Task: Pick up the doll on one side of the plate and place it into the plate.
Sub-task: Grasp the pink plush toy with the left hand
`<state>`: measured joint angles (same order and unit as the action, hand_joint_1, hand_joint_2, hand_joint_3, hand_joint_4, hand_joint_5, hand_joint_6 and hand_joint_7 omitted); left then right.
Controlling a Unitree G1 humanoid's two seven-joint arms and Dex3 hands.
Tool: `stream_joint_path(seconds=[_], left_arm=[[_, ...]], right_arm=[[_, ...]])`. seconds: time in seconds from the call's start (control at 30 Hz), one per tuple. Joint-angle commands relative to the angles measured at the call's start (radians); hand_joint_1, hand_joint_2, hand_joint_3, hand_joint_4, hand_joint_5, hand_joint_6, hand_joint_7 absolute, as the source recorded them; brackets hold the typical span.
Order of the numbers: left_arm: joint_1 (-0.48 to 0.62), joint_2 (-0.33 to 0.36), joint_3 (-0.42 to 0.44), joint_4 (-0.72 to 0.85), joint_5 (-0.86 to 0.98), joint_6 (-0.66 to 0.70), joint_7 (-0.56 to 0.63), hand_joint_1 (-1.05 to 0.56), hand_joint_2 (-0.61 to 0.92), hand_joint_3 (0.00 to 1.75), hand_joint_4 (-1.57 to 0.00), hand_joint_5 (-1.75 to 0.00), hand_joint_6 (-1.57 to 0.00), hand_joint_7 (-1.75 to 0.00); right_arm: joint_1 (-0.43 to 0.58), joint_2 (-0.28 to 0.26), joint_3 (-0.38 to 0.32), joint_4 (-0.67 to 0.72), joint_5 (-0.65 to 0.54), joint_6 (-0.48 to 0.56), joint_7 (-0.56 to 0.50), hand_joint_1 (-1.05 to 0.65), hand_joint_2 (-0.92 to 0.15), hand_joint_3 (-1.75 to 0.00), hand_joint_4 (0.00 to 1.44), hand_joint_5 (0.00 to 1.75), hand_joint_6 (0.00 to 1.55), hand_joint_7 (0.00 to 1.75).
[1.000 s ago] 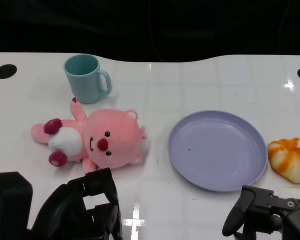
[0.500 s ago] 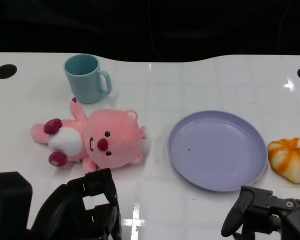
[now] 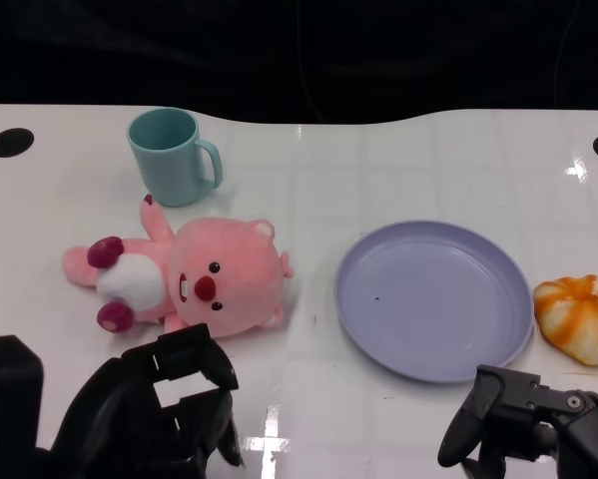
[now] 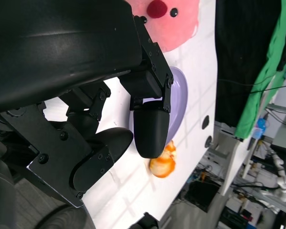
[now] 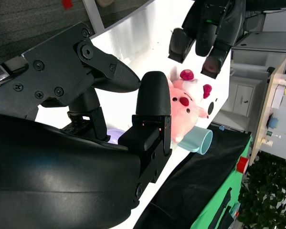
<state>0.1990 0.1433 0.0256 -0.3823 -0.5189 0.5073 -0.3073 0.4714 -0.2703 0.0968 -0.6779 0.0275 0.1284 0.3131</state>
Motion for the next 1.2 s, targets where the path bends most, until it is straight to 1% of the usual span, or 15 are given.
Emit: stream_joint_path(seconds=[0.03,0.1,0.23,0.33,0.37,0.47,0.5,0.57,0.67,0.7,0.77,0.9,0.93,1.07,1.2], left_arm=[[-0.021,-0.002,0.028,-0.006,-0.022,0.009,0.007,-0.18,0.41,1.33,-0.80,-1.46,-0.82,-1.06],[-0.029,-0.004,0.038,-0.017,-0.032,0.014,0.008,-0.21,0.39,1.32,-0.76,-1.44,-0.79,-0.99],[-0.039,-0.001,0.044,-0.038,-0.028,-0.009,0.004,-0.25,0.45,1.17,-0.71,-1.34,-0.74,-0.88],[-0.050,0.011,0.049,-0.056,-0.016,-0.016,0.008,-0.28,0.53,0.97,-0.62,-1.25,-0.68,-0.74],[-0.055,0.017,0.053,-0.063,-0.016,-0.011,0.010,-0.29,0.58,0.84,-0.56,-1.20,-0.66,-0.64],[-0.067,0.042,0.050,-0.079,0.012,-0.021,0.008,-0.31,0.68,0.61,-0.47,-1.10,-0.63,-0.46],[-0.074,0.058,0.047,-0.083,0.031,-0.031,0.002,-0.31,0.70,0.58,-0.46,-1.09,-0.63,-0.44],[-0.087,0.085,0.045,-0.085,0.061,-0.053,-0.013,-0.38,0.76,0.43,-0.33,-1.01,-0.55,-0.33],[-0.107,0.129,0.043,-0.072,0.103,-0.102,-0.048,-0.48,0.86,0.19,-0.20,-0.93,-0.50,-0.18],[-0.115,0.147,0.042,-0.060,0.121,-0.130,-0.068,-0.51,0.89,0.15,-0.17,-0.91,-0.47,-0.15],[-0.134,0.178,0.042,-0.039,0.166,-0.175,-0.087,-0.58,0.91,0.09,-0.09,-0.88,-0.43,-0.10],[-0.169,0.229,0.041,-0.023,0.249,-0.215,-0.086,-0.59,0.92,0.04,-0.01,-0.80,-0.38,-0.05],[-0.181,0.247,0.040,-0.017,0.277,-0.229,-0.088,-0.59,0.92,0.04,-0.01,-0.78,-0.38,-0.04],[-0.231,0.322,0.030,0.017,0.390,-0.297,-0.104,-0.64,0.92,0.06,0.00,-0.59,-0.30,-0.01],[-0.279,0.394,0.005,0.050,0.527,-0.352,-0.101,-0.67,0.92,0.06,0.00,-0.49,-0.24,0.00]], right_arm=[[-0.005,-0.003,-0.001,0.010,0.002,-0.005,-0.003,-0.20,-0.53,-1.11,0.67,1.72,0.61,1.39],[-0.007,-0.003,0.000,0.013,0.002,-0.006,-0.003,-0.20,-0.53,-1.11,0.67,1.72,0.61,1.39],[-0.010,-0.002,0.001,0.016,0.003,-0.004,-0.003,-0.19,-0.52,-1.12,0.67,1.72,0.61,1.39],[-0.012,0.000,0.003,0.020,0.006,-0.006,-0.003,-0.18,-0.52,-1.13,0.67,1.72,0.61,1.39],[-0.013,0.000,0.003,0.020,0.006,-0.006,-0.003,-0.18,-0.52,-1.13,0.67,1.72,0.60,1.39],[-0.012,0.002,0.003,0.020,0.009,-0.004,-0.005,-0.18,-0.52,-1.13,0.66,1.72,0.60,1.39],[-0.012,0.003,0.003,0.021,0.009,-0.004,-0.006,-0.18,-0.51,-1.13,0.66,1.72,0.60,1.39],[-0.012,0.003,0.002,0.025,0.008,-0.006,-0.006,-0.17,-0.51,-1.13,0.66,1.72,0.60,1.39],[-0.013,0.000,-0.001,0.029,0.008,-0.009,-0.004,-0.18,-0.52,-1.12,0.66,1.70,0.60,1.38],[-0.013,0.000,-0.001,0.028,0.011,-0.004,-0.003,-0.18,-0.52,-1.12,0.66,1.70,0.60,1.38],[-0.014,-0.001,-0.002,0.027,0.012,-0.001,-0.003,-0.18,-0.53,-1.11,0.66,1.71,0.60,1.38],[-0.014,-0.002,-0.002,0.029,0.009,-0.005,-0.003,-0.18,-0.54,-1.10,0.65,1.71,0.60,1.37],[-0.015,-0.002,-0.003,0.031,0.010,-0.007,-0.002,-0.18,-0.54,-1.10,0.65,1.71,0.60,1.37],[-0.015,-0.001,-0.001,0.030,0.007,-0.006,-0.004,-0.19,-0.54,-1.09,0.65,1.71,0.60,1.37],[-0.015,0.000,0.002,0.029,0.003,-0.006,-0.006,-0.18,-0.54,-1.09,0.65,1.71,0.60,1.37]])
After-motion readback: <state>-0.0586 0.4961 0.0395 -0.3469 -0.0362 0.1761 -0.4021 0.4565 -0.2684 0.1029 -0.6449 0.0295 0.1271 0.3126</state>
